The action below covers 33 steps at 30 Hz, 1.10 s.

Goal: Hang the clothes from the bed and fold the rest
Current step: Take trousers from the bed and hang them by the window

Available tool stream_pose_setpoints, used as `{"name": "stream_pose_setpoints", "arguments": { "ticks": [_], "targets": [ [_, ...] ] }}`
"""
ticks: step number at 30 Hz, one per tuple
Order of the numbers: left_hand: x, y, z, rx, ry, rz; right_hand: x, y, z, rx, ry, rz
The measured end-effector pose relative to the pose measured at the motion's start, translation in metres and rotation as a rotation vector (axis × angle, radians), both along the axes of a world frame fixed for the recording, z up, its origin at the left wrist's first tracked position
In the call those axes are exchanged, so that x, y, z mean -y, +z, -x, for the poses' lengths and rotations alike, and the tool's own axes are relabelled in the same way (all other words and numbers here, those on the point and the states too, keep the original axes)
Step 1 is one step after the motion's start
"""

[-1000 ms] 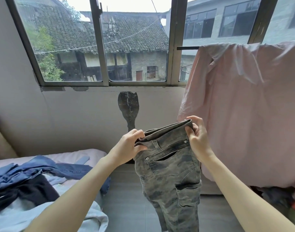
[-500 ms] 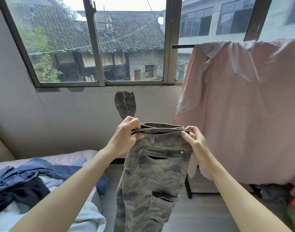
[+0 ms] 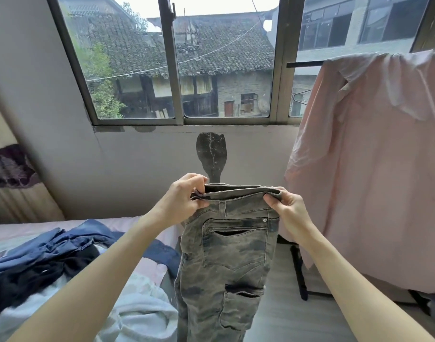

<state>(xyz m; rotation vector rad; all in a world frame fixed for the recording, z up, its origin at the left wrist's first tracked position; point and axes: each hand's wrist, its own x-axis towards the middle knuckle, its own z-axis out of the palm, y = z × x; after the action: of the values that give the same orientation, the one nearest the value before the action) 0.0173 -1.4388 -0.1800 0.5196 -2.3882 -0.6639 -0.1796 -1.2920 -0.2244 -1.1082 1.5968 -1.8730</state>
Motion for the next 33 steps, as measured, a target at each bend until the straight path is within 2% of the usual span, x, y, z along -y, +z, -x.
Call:
{"name": "stream_pose_setpoints", "arguments": {
  "ticks": [4,6,10,14,18,20,25,33],
  "targets": [
    [0.007,0.007,-0.014,0.252,0.143,-0.085,0.015,0.012,-0.017,-0.098,-0.059,0.001],
    [0.008,0.004,-0.020,0.308,0.158,-0.185,0.019,0.018,-0.026,-0.111,-0.056,0.044],
    [-0.001,-0.008,-0.027,0.155,0.118,-0.370,0.022,0.029,-0.031,-0.181,0.010,0.082],
    [-0.016,-0.013,-0.022,0.071,0.070,-0.450,0.029,0.037,-0.022,-0.280,-0.128,-0.006],
    [-0.031,-0.006,-0.019,0.073,0.162,-0.327,0.031,0.039,-0.019,-0.301,-0.134,-0.010],
    [-0.039,-0.004,-0.027,0.050,0.186,-0.303,0.033,0.035,-0.025,-0.289,-0.091,0.006],
    [-0.053,-0.004,-0.075,0.045,0.231,-0.379,0.049,0.019,-0.060,-0.264,0.065,0.024],
    [-0.079,0.009,-0.191,-0.041,0.419,-0.524,0.106,0.019,-0.176,-0.182,0.410,0.046]
  ]
}}
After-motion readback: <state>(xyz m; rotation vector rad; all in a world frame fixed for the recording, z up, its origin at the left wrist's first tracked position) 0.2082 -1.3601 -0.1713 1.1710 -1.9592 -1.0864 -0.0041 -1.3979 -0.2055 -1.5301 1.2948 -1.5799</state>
